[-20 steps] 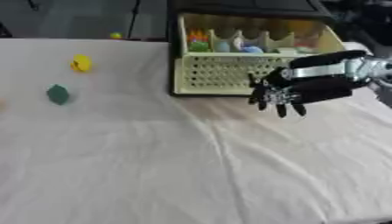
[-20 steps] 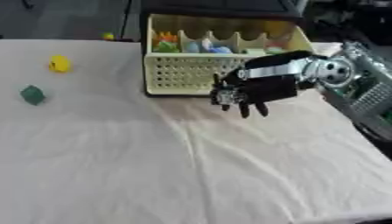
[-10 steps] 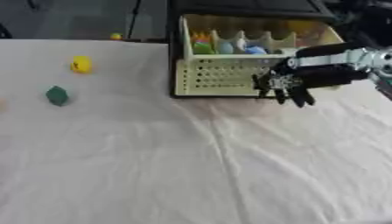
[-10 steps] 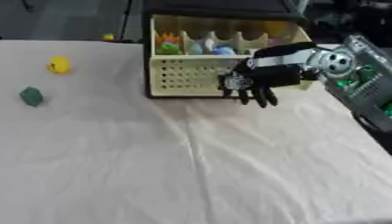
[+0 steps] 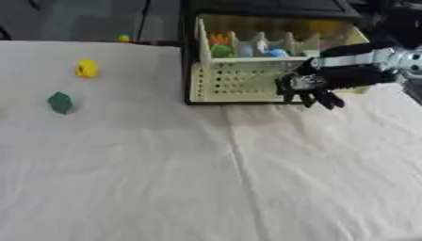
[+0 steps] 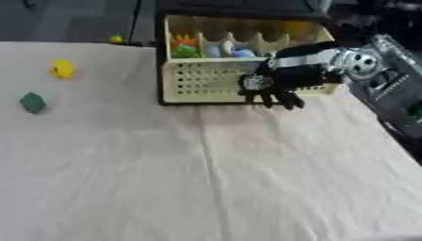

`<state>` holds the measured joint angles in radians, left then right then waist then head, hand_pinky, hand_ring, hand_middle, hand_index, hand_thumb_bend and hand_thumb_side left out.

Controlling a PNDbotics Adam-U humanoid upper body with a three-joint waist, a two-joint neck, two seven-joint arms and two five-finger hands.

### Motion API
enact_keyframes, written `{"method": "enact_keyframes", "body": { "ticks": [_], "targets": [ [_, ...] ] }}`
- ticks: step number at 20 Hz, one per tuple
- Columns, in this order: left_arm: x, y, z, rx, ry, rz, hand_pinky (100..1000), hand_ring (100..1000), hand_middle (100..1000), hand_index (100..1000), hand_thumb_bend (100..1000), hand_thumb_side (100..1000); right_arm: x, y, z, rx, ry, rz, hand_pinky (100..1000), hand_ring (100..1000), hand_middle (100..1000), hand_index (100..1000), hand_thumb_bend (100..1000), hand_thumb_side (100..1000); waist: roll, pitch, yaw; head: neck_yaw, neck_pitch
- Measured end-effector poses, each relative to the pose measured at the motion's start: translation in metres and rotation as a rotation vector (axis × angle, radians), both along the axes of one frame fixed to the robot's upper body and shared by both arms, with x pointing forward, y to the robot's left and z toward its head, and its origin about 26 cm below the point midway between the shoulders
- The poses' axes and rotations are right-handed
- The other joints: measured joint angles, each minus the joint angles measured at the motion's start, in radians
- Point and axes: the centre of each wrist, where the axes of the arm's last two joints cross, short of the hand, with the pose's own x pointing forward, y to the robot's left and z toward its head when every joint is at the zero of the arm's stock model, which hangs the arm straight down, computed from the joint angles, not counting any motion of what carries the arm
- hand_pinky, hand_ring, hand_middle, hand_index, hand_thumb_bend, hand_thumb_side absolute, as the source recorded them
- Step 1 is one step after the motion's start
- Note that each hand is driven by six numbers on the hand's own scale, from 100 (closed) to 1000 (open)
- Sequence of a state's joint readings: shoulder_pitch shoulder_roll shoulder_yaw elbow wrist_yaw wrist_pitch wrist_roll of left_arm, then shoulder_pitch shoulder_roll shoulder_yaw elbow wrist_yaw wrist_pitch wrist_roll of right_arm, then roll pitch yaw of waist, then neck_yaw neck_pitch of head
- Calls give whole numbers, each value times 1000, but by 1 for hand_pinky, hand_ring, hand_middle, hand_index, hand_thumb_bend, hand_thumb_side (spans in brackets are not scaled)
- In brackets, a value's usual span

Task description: Pick up objects from table and place into drawer.

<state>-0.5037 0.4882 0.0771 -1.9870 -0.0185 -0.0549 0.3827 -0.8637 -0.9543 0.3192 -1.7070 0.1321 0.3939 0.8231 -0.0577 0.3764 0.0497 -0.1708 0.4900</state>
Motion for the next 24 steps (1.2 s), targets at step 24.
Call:
{"method": "enact_keyframes", "body": {
  "ticks": [24],
  "targets": [
    [0, -2, 2, 0, 5, -21, 405, 602, 806, 814, 100, 953, 12, 19, 13, 75, -34, 3, 448, 590, 705, 866, 100, 1000, -19, 1, 12, -56, 0]
  ]
}}
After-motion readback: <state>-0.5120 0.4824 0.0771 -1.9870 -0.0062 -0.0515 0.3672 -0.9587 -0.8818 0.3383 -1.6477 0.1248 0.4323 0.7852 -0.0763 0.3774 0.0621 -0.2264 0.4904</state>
